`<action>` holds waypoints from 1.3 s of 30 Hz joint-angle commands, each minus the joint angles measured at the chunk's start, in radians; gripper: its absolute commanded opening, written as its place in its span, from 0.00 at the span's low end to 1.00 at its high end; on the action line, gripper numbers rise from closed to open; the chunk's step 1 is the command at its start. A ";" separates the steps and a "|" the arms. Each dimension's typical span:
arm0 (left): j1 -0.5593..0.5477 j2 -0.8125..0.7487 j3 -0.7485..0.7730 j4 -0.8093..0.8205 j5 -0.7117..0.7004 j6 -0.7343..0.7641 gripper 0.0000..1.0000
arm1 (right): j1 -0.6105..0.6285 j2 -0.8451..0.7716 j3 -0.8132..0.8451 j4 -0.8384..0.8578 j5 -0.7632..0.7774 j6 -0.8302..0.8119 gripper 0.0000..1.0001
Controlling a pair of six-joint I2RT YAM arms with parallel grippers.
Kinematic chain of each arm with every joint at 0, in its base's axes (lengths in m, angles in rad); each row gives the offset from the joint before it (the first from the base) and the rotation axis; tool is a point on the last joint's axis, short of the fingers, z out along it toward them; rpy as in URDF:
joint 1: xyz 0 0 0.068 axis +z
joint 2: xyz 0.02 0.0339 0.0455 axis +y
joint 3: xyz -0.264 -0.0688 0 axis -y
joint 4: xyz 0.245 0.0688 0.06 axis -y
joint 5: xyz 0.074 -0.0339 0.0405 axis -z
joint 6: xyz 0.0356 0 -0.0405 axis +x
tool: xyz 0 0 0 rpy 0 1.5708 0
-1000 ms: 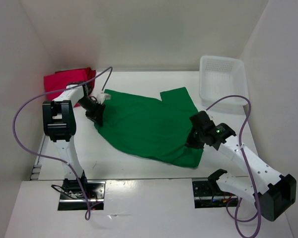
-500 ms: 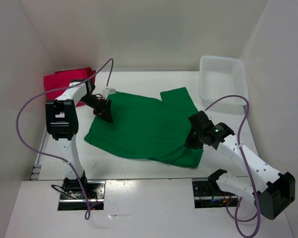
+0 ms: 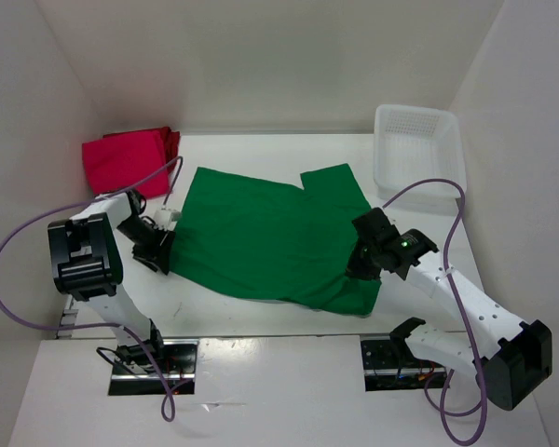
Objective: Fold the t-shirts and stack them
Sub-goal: Fold the flattened tshirt in 1/3 of the way
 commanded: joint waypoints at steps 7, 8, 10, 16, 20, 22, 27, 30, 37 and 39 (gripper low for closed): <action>0.003 0.143 0.062 0.124 0.036 -0.066 0.54 | 0.010 -0.045 0.004 0.032 0.005 0.013 0.00; 0.003 0.163 0.062 0.112 0.060 -0.052 0.52 | 0.019 -0.056 0.004 0.032 0.005 0.013 0.00; 0.003 0.172 0.072 0.061 0.124 -0.026 0.29 | 0.020 -0.056 0.004 0.032 0.005 0.013 0.00; 0.003 0.100 0.062 -0.035 0.189 0.064 0.00 | 0.020 -0.076 0.013 0.012 0.023 0.022 0.00; 0.023 -0.022 0.075 -0.114 0.130 0.109 0.00 | 0.020 -0.086 0.062 -0.026 0.077 0.022 0.00; 0.032 -0.053 0.088 -0.123 0.105 0.109 0.00 | -0.006 -0.096 0.099 -0.037 0.086 0.002 0.00; 0.032 0.018 0.228 -0.169 0.129 0.072 0.00 | -0.207 -0.001 0.171 0.052 0.060 -0.197 0.00; 0.032 0.088 0.279 -0.178 0.155 0.051 0.00 | -0.250 0.096 0.217 0.109 0.089 -0.254 0.00; 0.032 0.238 0.450 -0.178 0.198 -0.037 0.00 | -0.260 0.286 0.288 0.166 0.135 -0.332 0.00; 0.032 0.264 0.496 -0.168 0.198 -0.060 0.00 | -0.260 0.306 0.288 0.185 0.135 -0.341 0.00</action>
